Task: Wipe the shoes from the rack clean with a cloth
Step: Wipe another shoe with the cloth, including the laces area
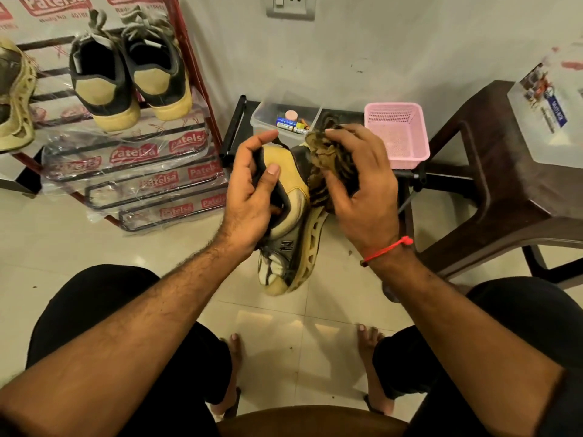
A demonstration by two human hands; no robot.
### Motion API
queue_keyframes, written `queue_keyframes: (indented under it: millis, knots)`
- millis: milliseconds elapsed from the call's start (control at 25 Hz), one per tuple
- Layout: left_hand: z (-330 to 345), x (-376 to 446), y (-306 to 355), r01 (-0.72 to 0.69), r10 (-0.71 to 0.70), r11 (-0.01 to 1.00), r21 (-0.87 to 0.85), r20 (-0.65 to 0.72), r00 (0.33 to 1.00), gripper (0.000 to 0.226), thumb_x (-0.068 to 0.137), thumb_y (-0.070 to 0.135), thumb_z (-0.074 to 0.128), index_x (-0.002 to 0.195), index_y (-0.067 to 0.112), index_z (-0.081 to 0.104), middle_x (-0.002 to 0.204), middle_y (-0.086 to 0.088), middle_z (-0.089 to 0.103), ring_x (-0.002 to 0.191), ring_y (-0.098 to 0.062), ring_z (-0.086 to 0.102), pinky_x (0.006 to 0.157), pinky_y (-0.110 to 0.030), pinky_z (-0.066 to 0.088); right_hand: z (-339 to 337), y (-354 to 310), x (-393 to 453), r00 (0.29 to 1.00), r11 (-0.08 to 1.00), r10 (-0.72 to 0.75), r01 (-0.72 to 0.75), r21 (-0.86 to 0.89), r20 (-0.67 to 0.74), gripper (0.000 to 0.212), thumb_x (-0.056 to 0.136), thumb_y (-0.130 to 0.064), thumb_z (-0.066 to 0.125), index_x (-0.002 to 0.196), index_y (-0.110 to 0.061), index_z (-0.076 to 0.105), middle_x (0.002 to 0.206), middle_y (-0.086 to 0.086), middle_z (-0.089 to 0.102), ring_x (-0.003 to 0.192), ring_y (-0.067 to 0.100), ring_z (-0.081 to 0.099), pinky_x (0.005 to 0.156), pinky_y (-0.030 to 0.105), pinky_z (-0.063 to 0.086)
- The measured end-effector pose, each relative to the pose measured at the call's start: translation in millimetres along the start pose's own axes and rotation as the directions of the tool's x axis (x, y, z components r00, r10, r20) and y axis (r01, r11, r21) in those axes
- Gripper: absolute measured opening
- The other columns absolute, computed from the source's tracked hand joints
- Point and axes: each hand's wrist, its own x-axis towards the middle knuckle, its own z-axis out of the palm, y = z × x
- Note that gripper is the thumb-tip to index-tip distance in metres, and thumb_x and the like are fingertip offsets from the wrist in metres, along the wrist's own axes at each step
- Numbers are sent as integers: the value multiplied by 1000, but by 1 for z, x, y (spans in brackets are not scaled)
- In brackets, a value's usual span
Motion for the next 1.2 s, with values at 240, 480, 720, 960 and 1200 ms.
queue_keyframes:
  millis: [240,480,720,960,1200]
  knots:
    - [-6,9,5,196,-285,944,-265,-358,889,27,104,4,49,126,20,52,105,0,69,91,-18,64,61,-32,55,27,-21,-44,963,1000,-17,10,28,270,37,89,-7,64,126,-8,63,133,13,49,119,25,55,97,40,53]
    - [-4,3,4,84,-85,992,-95,-8,996,25,104,0,49,118,21,49,101,-6,58,86,-16,58,62,-19,51,11,-11,-11,986,996,-44,55,-63,160,38,82,2,64,119,-6,67,125,17,54,114,27,57,100,33,50]
    - [11,-8,-6,-195,126,956,219,294,947,32,97,3,55,111,29,42,101,23,50,93,-5,52,83,-29,44,-3,20,14,983,954,150,-117,-276,104,40,87,-7,63,125,-19,62,127,9,53,114,27,56,90,46,55]
    - [4,-4,-9,-112,96,983,147,110,989,41,91,-6,58,107,26,38,89,6,48,78,-8,50,72,-28,44,18,-1,-11,983,963,135,-100,-252,123,33,90,-13,65,123,-11,61,118,12,51,95,26,62,79,44,58]
    - [2,-2,-6,24,-24,1000,-14,-34,999,41,95,-11,55,106,24,35,75,18,58,72,-8,54,69,-24,47,21,-13,-23,980,975,145,-117,-189,140,32,85,-13,68,117,-10,61,113,10,49,86,25,63,73,43,60]
